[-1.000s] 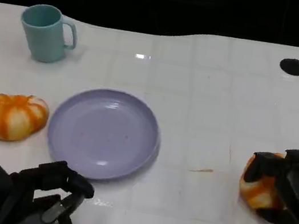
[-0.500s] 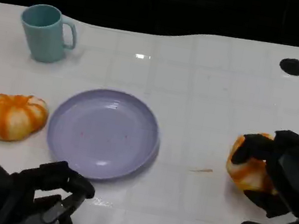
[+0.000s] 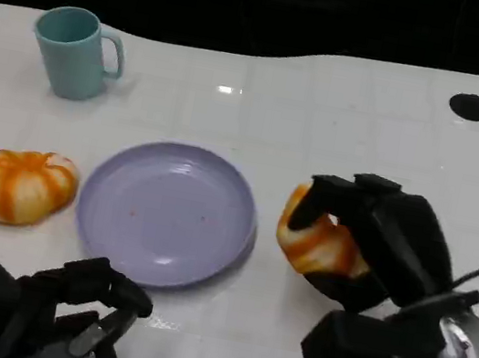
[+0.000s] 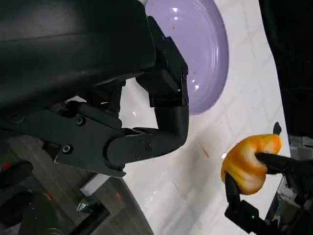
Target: Grasp the bread from the table and place it into the plate.
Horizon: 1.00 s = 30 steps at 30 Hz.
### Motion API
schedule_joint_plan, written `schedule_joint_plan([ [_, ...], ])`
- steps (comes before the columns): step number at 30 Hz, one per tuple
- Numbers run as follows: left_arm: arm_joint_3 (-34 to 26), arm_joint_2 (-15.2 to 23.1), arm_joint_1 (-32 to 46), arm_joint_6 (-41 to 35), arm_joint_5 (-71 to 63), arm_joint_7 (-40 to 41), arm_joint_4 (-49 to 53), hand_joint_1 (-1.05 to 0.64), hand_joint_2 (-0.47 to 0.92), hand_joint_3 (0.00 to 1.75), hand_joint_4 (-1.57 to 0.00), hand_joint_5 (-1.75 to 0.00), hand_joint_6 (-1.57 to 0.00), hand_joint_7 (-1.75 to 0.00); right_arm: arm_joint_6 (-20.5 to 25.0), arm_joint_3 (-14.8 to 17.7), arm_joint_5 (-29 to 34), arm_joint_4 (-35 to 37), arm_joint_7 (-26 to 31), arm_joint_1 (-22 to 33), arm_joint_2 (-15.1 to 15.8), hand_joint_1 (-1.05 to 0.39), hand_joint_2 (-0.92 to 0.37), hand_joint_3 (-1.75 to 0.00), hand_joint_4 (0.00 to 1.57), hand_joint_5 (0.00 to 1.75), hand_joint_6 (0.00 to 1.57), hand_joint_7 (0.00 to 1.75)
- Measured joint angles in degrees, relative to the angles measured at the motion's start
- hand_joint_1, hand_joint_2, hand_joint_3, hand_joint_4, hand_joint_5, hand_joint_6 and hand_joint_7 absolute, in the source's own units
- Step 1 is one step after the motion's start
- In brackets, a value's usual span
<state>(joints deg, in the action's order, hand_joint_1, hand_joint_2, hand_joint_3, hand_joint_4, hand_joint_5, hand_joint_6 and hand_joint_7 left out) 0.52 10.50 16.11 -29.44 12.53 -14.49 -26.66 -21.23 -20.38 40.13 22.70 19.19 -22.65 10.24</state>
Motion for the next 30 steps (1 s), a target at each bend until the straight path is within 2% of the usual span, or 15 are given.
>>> schedule_joint_plan([
  [4, 0.0, 0.0, 0.0, 0.0, 0.1, 0.0, 0.0, -0.42, 0.92, 0.5, -0.61, -1.75, -0.61, -1.29, 1.0, -0.5, -0.3, 1.6, -1.3, -1.1, -2.1, -0.07, -0.19, -1.43, 0.99, 1.75, 0.91, 1.35],
  [7, 0.1, 0.0, 0.1, 0.0, 0.2, 0.0, 0.0, -0.42, 0.92, 0.5, -0.61, -1.75, -0.61, -1.3, 1.7, -0.9, -1.6, 2.6, -3.3, -2.2, -3.8, -0.05, -0.21, -1.4, 0.99, 1.75, 0.91, 1.3],
  [8, 0.1, 0.0, 0.1, 0.0, 0.2, 0.0, 0.0, -0.42, 0.92, 0.49, -0.61, -1.75, -0.62, -1.3, 1.8, -1.1, -1.8, 3.2, -3.7, -2.7, -4.3, -0.06, -0.23, -1.38, 0.99, 1.75, 0.86, 1.44],
  [10, 0.1, 0.0, 0.2, 0.0, 0.2, 0.0, 0.0, -0.42, 0.92, 0.49, -0.61, -1.75, -0.62, -1.3, 1.6, -1.7, -2.3, 4.4, -4.2, -3.8, -5.0, -0.09, -0.26, -1.35, 1.0, 1.75, 0.82, 1.58],
  [14, 0.3, 0.0, 0.3, 0.0, 0.3, 0.0, -0.2, -0.42, 0.92, 0.49, -0.62, -1.75, -0.62, -1.29, 1.3, -2.5, -2.6, 8.5, -4.6, -6.8, -7.3, -0.12, -0.26, -1.37, 1.01, 1.75, 0.79, 1.6],
  [16, 0.4, 0.0, 0.4, 0.0, 0.3, 0.0, -0.5, -0.41, 0.92, 0.49, -0.63, -1.75, -0.63, -1.29, 0.6, -2.8, -3.2, 11.6, -4.3, -8.5, -8.9, -0.13, -0.27, -1.36, 1.01, 1.75, 0.74, 1.71],
  [17, 0.4, 0.0, 0.5, 0.0, 0.4, 0.0, -0.6, -0.41, 0.92, 0.49, -0.63, -1.75, -0.63, -1.29, 0.3, -2.9, -3.4, 13.2, -4.2, -9.5, -9.7, -0.13, -0.3, -1.3, 1.0, 1.75, 0.72, 1.73],
  [20, 0.6, 0.0, 1.0, -0.1, 0.4, 0.0, -0.9, -0.42, 0.92, 0.49, -0.63, -1.75, -0.63, -1.28, 0.0, -3.4, -3.8, 17.2, -3.9, -12.6, -11.8, -0.13, -0.32, -1.25, 0.99, 1.75, 0.71, 1.7],
  [24, 0.7, 0.0, 1.5, -0.2, 0.5, 0.0, -1.3, -0.42, 0.92, 0.49, -0.63, -1.75, -0.62, -1.27, -0.1, -4.2, -4.4, 22.2, -3.7, -16.4, -14.7, -0.17, -0.33, -1.29, 0.98, 1.75, 0.75, 1.62],
  [30, 0.8, 0.0, 2.3, -0.4, 1.1, 0.0, -1.7, -0.4, 0.92, 0.5, -0.64, -1.75, -0.62, -1.26, -0.1, -4.9, -4.5, 30.2, -2.1, -20.9, -18.8, -0.16, -0.34, -1.33, 0.95, 1.75, 0.69, 1.73],
])
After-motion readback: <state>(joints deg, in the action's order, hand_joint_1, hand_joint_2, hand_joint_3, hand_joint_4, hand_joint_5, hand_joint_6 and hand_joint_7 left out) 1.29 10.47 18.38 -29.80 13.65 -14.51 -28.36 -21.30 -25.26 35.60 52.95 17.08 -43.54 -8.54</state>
